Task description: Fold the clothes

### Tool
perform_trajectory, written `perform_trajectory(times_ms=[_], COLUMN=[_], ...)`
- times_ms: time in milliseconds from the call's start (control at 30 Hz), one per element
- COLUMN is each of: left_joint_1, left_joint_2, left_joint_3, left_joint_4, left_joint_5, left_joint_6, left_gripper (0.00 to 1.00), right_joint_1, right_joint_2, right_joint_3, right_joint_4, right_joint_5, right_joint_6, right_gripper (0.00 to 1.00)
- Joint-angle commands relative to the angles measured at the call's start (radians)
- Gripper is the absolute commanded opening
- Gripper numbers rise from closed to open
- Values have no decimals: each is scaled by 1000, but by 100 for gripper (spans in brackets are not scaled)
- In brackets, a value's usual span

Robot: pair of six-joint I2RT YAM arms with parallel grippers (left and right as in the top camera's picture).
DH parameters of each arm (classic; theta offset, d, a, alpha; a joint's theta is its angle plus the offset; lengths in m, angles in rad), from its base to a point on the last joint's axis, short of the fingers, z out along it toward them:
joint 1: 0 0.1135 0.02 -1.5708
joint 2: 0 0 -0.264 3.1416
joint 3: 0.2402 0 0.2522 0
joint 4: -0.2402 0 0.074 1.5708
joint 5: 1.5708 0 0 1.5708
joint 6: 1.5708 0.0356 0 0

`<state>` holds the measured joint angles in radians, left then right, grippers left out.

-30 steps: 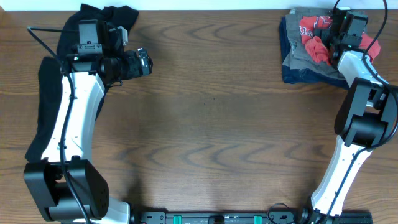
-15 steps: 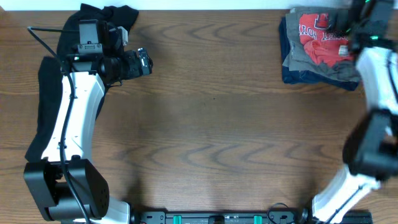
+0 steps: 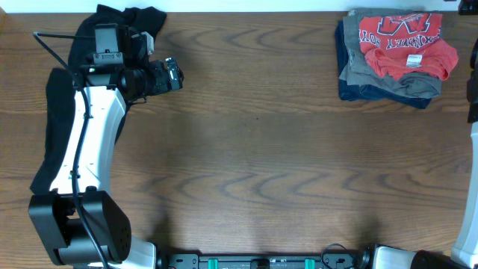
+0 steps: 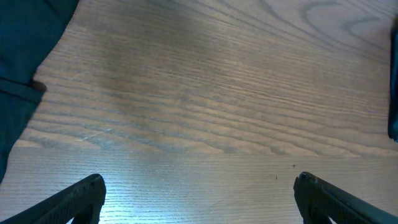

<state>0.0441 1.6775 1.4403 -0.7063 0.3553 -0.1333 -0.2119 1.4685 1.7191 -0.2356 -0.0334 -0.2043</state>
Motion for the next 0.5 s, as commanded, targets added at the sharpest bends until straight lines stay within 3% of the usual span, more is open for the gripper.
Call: perform_trajectory(times_ms=[0,267,467], left_joint_1=[2,2,2], left_joint_2=[2,2,2], left_joint_3=[-12,-12,-12], left_joint_4=[0,0,0], left_joint_5=[-9,-10,-10], left_joint_6=[8,8,8], left_gripper=[98,98,98], right_joint_1=[4,4,83], right_joint_2=[-14,-26,-123], right_joint_3=[-12,-12,-12], right_joint_4=[-5,-157,-567], right_joint_5=[-4,0,8], right_joint_6=[-10,-10,-10], right_gripper=[99,99,99])
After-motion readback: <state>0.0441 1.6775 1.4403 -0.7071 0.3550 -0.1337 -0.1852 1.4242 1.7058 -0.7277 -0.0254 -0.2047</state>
